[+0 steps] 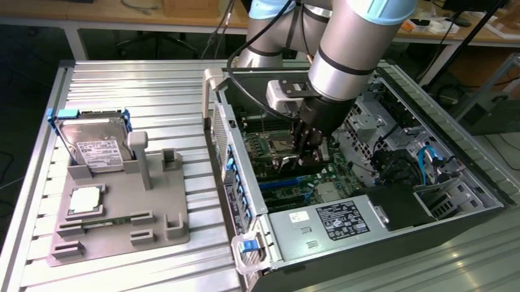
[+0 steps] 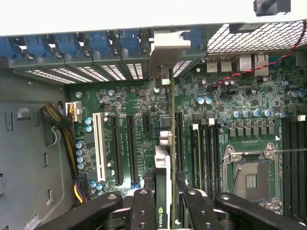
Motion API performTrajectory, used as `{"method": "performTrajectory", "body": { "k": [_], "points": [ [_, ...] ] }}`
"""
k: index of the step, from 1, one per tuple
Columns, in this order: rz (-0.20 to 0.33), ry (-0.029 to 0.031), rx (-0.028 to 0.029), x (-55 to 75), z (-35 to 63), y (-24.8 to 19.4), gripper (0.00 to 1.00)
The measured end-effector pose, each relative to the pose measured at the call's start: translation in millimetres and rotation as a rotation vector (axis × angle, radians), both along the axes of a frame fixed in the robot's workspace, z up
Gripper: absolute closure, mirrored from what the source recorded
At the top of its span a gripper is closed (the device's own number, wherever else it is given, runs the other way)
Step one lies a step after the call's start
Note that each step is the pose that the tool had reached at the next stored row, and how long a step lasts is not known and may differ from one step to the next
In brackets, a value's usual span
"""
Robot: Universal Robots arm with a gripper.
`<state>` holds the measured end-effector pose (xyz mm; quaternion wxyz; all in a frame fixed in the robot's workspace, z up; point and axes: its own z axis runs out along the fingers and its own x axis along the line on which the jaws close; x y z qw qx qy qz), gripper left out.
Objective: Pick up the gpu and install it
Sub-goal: 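Insert the gpu into the slot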
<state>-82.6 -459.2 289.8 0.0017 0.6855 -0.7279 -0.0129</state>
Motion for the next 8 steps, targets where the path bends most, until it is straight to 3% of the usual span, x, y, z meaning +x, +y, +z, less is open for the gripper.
{"method": "performTrajectory", "body": {
  "k": [8],
  "points": [
    [0.0,-0.0001,0.0001,-1.5,-1.5,-2.5,0.73]
  ]
}}
